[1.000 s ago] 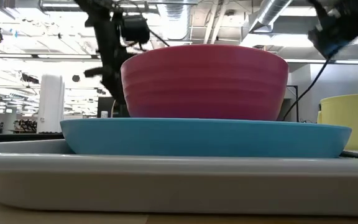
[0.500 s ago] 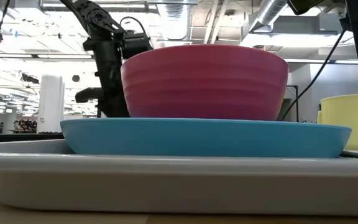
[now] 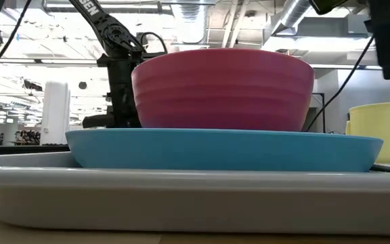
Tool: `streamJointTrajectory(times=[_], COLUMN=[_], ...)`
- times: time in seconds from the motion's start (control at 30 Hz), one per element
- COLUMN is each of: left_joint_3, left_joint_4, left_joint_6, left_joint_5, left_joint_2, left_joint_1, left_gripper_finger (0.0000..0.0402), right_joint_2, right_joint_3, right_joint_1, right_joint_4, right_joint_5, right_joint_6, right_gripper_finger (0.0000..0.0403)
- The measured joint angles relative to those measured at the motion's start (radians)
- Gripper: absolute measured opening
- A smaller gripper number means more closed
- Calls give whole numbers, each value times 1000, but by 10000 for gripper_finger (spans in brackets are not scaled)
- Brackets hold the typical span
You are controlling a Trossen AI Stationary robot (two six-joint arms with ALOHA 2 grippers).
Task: Set up tray
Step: Put the purple fork to the left of the blue spoon on the gray table napkin
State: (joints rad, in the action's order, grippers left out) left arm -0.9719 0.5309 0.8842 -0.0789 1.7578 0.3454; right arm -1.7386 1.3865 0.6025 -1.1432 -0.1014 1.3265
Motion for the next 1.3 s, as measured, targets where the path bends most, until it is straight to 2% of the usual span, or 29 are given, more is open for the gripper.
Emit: streamJointTrajectory(times=[0.07, 0.2, 0.43, 0.67, 0.77, 0.87, 0.93, 1.1, 1.3], left_joint_3=[-1, -11, -139, -412, -560, -700, -784, -954, -1012], left_joint_4=[2, 29, 139, 304, 280, 236, 209, 114, 116], left_joint_6=[16, -3, -174, -359, -436, -469, -467, -441, -421], left_joint_5=[-5, -3, -34, -145, -159, -158, -91, 199, 353], left_joint_2=[2, 2, 5, 5, 5, 2, 2, 0, 1], left_joint_1=[-1, -6, -70, -239, -323, -398, -440, -515, -537], left_gripper_finger=[82, 14, 1, 0, 0, 0, 0, 0, 0], right_joint_2=[0, 0, 0, 0, 0, 0, 0, 0, 0], right_joint_3=[0, 0, 0, 0, 0, 0, 0, 0, 0], right_joint_1=[0, 0, 31, 94, 119, 132, 137, 157, 191], right_joint_4=[0, 0, -9, -56, -74, -76, -75, -75, -70], right_joint_5=[-31, -105, -344, -690, -867, -985, -1029, -1163, -1350], right_joint_6=[-2, 0, -2, 3, 16, 16, 16, 1, 0], right_gripper_finger=[206, 205, 202, 194, 191, 189, 189, 188, 182])
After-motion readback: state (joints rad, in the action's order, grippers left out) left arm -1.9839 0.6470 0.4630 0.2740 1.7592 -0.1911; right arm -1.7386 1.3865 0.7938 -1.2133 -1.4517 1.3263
